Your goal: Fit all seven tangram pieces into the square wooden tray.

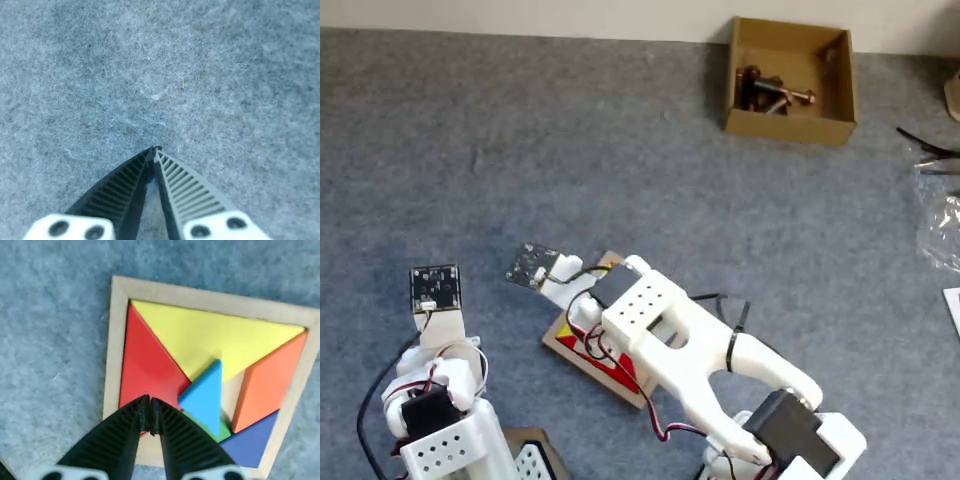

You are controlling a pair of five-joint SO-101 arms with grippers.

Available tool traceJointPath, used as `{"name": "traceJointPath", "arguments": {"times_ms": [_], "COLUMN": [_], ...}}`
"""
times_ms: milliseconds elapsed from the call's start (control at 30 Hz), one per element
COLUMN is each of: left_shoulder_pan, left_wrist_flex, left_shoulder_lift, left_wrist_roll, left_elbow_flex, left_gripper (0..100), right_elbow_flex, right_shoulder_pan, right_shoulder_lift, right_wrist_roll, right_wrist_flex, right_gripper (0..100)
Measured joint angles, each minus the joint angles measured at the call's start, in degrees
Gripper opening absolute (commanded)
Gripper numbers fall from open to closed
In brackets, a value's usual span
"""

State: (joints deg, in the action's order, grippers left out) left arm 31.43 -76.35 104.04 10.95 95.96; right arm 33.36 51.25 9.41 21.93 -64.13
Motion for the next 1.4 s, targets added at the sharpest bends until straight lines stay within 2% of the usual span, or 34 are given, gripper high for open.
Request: {"name": "traceJointPath", "arguments": {"times_ms": [1400], "left_shoulder_pan": [0.0], "left_wrist_flex": [0.0], "left_shoulder_lift": [0.0], "left_wrist_roll": [0.0], "left_elbow_flex": [0.0], "left_gripper": [1], "right_elbow_flex": [7.5], "right_shoulder_pan": [-6.9], "right_shoulder_lift": [0.0], "right_wrist_roll": [0.0], "right_wrist_flex": [11.7], "right_gripper": [0.4]}}
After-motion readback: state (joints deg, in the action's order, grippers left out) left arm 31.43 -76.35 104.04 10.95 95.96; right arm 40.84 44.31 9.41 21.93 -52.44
